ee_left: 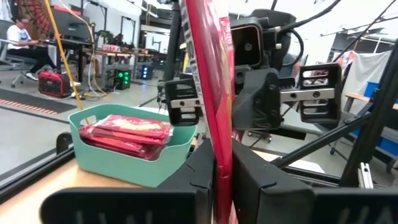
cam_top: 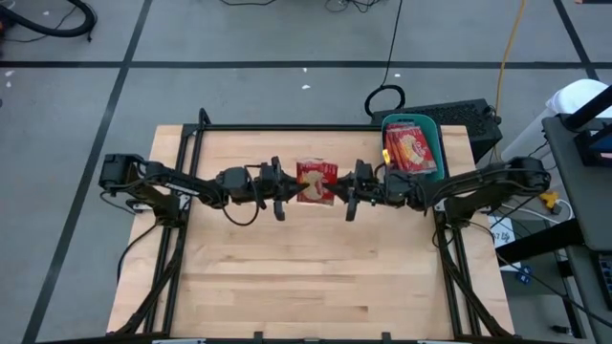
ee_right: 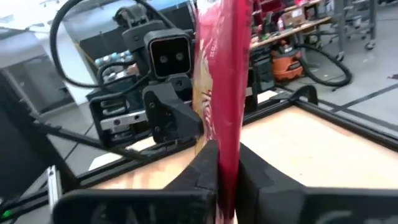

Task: Sort popcorn bags into baskets
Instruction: Put the red popcorn bag into the green bin, then return to Home Position

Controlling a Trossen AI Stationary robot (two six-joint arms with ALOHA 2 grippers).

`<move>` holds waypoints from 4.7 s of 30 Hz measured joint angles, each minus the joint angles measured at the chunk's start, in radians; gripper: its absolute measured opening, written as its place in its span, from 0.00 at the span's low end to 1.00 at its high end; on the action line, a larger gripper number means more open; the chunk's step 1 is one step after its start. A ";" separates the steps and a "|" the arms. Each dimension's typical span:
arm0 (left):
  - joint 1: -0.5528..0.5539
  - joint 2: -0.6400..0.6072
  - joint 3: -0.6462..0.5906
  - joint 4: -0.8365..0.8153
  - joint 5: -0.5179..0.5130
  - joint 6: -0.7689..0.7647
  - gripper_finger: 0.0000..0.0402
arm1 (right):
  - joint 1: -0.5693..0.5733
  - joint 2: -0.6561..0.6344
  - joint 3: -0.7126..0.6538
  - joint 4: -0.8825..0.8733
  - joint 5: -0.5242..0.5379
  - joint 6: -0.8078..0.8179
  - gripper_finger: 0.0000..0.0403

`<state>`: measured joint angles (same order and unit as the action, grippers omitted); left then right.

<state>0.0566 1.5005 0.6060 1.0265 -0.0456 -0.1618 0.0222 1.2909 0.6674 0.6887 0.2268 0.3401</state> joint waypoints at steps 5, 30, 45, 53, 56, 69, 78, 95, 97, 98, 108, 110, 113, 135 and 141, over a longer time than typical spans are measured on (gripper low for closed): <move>-0.005 -0.001 0.000 -0.001 -0.004 0.001 0.24 | -0.035 -0.068 0.000 -0.109 -0.077 0.023 0.04; -0.006 -0.001 -0.001 -0.096 -0.007 0.001 0.49 | -0.825 -0.612 0.000 -0.852 -0.530 -0.037 0.02; -0.006 -0.001 -0.002 -0.128 -0.006 0.001 0.35 | -1.202 -0.565 0.109 -1.217 -0.644 -0.245 0.02; -0.006 -0.001 -0.002 -0.129 -0.006 0.001 0.36 | -1.232 -0.563 0.136 -1.308 -0.637 -0.257 0.03; -0.006 -0.001 -0.002 -0.129 -0.005 0.002 0.37 | -1.231 -0.560 0.136 -1.309 -0.620 -0.255 0.03; -0.015 -0.001 -0.002 -0.136 0.030 0.008 0.36 | -1.177 -0.637 0.132 -1.454 -0.594 -0.179 0.03; -0.018 -0.001 -0.002 -0.136 0.030 0.028 0.35 | -1.105 -0.761 0.078 -1.478 -0.405 -0.127 0.03; -0.018 -0.001 -0.002 -0.135 0.029 0.028 0.36 | -1.105 -0.693 0.053 -1.482 -0.193 -0.155 0.25; -0.018 -0.001 -0.002 -0.134 0.029 0.028 0.36 | -1.105 -0.683 0.053 -1.490 -0.159 -0.162 0.30; -0.018 -0.001 -0.002 -0.134 0.029 0.028 0.36 | -1.105 -0.679 0.053 -1.494 -0.136 -0.167 0.33; -0.018 -0.001 -0.002 -0.134 0.029 0.028 0.36 | -1.063 -0.695 0.052 -1.446 -0.312 -0.116 0.38; -0.018 -0.001 -0.002 -0.134 0.029 0.032 0.36 | -1.020 -0.697 0.044 -1.448 -0.332 -0.059 0.35; -0.018 -0.001 -0.002 -0.134 0.029 0.031 0.36 | -0.939 -0.694 -0.005 -1.448 -0.299 0.007 0.31; -0.016 -0.001 -0.002 -0.133 0.019 -0.005 0.36 | -0.820 -0.630 -0.095 -1.201 -0.019 -0.027 0.15; -0.016 -0.004 -0.002 -0.136 0.018 0.125 0.36 | -0.666 -0.647 -0.095 -1.073 -0.179 -0.051 0.15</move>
<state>0.0406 1.4967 0.6044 0.8904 -0.0279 -0.0370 -0.6436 0.6439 0.5720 -0.3839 0.0473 0.2895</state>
